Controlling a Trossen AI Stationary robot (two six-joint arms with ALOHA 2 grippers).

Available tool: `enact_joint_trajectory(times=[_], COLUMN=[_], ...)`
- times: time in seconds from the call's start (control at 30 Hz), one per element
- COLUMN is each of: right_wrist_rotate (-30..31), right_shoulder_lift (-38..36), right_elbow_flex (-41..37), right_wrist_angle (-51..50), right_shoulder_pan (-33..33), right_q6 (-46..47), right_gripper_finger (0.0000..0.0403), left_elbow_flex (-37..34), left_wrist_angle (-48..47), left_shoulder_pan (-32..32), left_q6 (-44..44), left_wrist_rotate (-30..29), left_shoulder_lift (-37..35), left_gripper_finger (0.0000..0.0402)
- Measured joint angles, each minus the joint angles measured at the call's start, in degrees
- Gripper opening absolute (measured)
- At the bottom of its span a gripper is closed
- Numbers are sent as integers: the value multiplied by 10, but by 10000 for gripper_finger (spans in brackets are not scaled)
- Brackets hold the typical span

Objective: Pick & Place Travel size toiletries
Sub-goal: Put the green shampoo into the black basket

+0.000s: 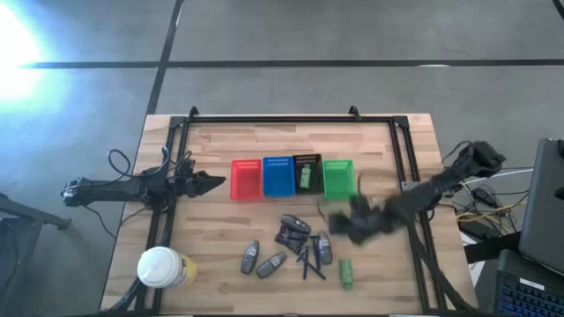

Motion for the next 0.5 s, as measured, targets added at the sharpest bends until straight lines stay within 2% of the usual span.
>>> enact_joint_trajectory(times=[0.13, 0.27, 0.37, 0.5], right_wrist_rotate=[-52, -118, -156, -194], right_shoulder_lift=[-6, 16, 50, 108], right_elbow_flex=[1, 3, 16, 48], right_wrist_angle=[36, 102, 124, 117], right_shoulder_pan=[-159, -285, -332, -346], right_q6=[-187, -312, -364, -405], right_gripper_finger=[107, 113, 117, 127], left_elbow_flex=[0, 0, 0, 0], left_wrist_angle=[0, -2, -3, -3], left_shoulder_pan=[0, 0, 0, 0], left_q6=[0, 0, 0, 0], left_wrist_rotate=[0, 0, 0, -4], left_shoulder_lift=[0, 0, 1, 3], left_gripper_finger=[255, 255, 255, 255])
